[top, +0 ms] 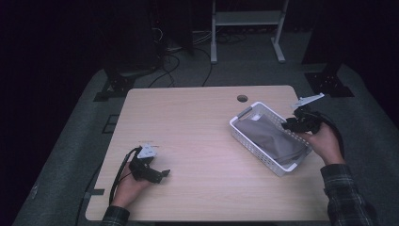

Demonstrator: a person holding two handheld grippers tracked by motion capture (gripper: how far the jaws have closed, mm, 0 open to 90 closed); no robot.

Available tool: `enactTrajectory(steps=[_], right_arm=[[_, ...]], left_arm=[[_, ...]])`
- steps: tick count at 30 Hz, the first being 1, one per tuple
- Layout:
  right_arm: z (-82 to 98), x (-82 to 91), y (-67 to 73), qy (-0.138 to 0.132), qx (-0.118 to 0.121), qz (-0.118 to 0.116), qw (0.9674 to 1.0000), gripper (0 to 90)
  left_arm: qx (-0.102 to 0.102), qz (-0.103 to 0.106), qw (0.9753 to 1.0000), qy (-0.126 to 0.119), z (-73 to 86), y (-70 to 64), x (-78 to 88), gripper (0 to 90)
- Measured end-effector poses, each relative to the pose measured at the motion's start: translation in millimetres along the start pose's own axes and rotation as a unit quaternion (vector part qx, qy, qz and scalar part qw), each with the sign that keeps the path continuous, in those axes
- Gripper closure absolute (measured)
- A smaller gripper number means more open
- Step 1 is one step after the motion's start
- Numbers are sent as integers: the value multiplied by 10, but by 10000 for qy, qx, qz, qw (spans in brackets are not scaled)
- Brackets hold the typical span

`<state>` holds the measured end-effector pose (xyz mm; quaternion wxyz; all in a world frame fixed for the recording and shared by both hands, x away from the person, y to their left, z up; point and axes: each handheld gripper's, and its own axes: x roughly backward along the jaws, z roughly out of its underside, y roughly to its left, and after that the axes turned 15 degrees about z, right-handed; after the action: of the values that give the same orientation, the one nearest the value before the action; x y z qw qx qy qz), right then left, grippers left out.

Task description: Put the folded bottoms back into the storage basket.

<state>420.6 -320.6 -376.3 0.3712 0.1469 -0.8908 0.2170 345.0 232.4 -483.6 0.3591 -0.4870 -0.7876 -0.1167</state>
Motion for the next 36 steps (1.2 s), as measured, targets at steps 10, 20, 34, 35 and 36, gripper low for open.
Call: enactTrajectory(steps=[10, 20, 34, 35, 36], right_arm=[[197, 53, -282, 174, -327, 477, 9982, 896], [450, 49, -417, 462, -469, 454, 9968, 896], [543, 76, -325, 429, -488, 60, 9979, 897], [545, 65, -295, 453, -464, 9, 9979, 897], [545, 55, -262, 460, -416, -32, 9981, 897]], left_arm=[[-3, 0, 10000, 6, 0, 0, 1, 0], [-5, 0, 10000, 6, 0, 1, 1, 0], [-5, 1, 10000, 6, 0, 0, 1, 0], [-4, 2, 10000, 13, 0, 0, 2, 0], [-3, 4, 10000, 19, -1, 0, 3, 0]])
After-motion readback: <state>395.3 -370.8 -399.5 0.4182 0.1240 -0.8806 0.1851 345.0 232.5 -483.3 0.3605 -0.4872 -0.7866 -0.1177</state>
